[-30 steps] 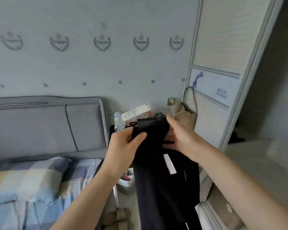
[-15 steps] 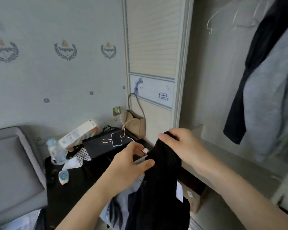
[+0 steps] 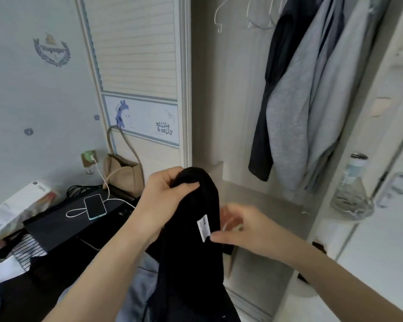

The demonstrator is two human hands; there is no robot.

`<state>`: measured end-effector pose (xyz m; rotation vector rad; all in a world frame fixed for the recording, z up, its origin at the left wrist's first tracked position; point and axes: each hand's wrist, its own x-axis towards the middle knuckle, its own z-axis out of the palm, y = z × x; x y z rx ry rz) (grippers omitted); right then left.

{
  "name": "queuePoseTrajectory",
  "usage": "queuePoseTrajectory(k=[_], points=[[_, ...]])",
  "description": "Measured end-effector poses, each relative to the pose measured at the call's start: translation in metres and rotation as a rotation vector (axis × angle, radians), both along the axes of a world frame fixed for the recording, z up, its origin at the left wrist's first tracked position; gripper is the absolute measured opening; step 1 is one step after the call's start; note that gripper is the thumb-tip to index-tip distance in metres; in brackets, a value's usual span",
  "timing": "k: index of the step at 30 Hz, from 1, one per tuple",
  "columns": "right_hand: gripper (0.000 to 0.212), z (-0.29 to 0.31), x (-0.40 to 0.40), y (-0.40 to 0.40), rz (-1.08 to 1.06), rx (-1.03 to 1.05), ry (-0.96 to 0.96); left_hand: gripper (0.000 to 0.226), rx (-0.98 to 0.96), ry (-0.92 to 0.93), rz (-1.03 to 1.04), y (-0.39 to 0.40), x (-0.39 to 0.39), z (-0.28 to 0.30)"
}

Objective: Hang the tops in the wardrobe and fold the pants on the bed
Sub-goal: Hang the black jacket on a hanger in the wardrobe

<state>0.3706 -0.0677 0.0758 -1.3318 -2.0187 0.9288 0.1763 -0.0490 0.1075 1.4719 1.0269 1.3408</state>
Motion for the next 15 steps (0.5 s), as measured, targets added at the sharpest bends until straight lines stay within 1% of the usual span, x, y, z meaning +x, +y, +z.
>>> queuePoseTrajectory(k=[1,3,5,7,9,11,12,13,14,15], points=[[0.032,-0.009,0.003,0.003,-0.002,-0.009,-0.040,0.007,0.003,-0.009,0.002,0.007,0.007,0.006],[0.031,-0.022,0.010,0.012,-0.014,-0.015,-0.049,0.006,0.059,0.031,0.016,0.021,0.021,0.019],[0.028,-0.024,0.021,0.028,-0.054,0.044,-0.061,0.022,0.130,0.104,0.029,0.036,0.032,0.032],[0.020,-0.019,0.038,0.048,-0.110,0.093,-0.162,0.036,0.165,0.140,0.044,0.050,0.044,0.043],[0.013,-0.015,0.063,0.072,-0.153,0.109,-0.342,0.041,0.179,0.131,0.064,0.068,0.054,0.055],[0.021,-0.012,0.094,0.099,-0.232,0.121,-0.480,0.038,0.185,0.160,0.079,0.090,0.061,0.065],[0.022,-0.008,0.108,0.113,-0.294,0.119,-0.465,0.032,0.188,0.229,0.075,0.100,0.062,0.067],[0.020,0.001,0.124,0.127,-0.351,0.093,-0.366,0.022,0.202,0.346,0.066,0.114,0.064,0.069],[0.016,0.010,0.136,0.138,-0.394,0.018,-0.144,0.012,0.214,0.483,0.060,0.125,0.064,0.068],[0.014,0.023,0.149,0.148,-0.418,-0.073,0.083,0.011,0.228,0.614,0.069,0.141,0.067,0.066]])
